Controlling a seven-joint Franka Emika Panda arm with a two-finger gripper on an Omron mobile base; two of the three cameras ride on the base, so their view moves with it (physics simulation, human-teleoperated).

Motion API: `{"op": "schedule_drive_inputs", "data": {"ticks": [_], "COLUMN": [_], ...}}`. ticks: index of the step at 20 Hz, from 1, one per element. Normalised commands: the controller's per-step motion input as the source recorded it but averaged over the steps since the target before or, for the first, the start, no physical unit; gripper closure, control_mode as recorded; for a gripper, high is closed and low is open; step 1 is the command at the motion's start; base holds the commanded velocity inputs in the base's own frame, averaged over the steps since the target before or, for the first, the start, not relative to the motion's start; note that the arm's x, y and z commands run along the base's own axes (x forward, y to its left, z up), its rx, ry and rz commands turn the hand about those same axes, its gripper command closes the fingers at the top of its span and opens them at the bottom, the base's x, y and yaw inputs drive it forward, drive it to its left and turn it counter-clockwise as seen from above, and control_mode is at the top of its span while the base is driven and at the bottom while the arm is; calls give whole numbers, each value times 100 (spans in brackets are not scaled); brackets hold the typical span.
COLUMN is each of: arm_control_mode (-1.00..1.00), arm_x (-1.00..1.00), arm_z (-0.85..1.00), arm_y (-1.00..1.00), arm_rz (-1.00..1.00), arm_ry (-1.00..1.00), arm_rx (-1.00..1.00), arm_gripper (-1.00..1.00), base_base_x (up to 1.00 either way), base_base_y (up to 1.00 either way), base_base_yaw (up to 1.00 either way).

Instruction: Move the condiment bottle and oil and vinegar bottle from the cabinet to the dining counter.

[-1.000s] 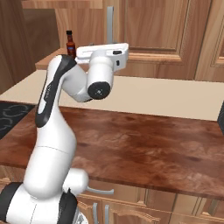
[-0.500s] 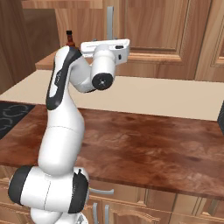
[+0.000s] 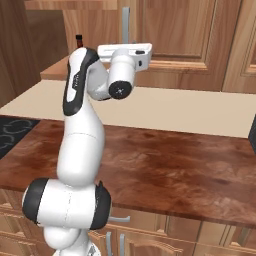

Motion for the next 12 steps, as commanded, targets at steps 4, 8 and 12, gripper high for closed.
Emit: {"op": "schedule_drive_inputs", "data": {"ticks": [4, 8, 12], "arm_control_mode": [-100, -100, -100], "arm_x": [39, 24, 7], "arm_z": [-4, -9, -5], "arm_y": [0, 10, 22], "arm_rz": [0, 0, 0], "arm_ry": [0, 0, 0], "arm_rx": [1, 0, 0], "arm_gripper": [-100, 100, 100], "base_base_x": [0, 0, 0], "base_base_y": [0, 0, 0], "base_base_yaw": [0, 0, 0]}}
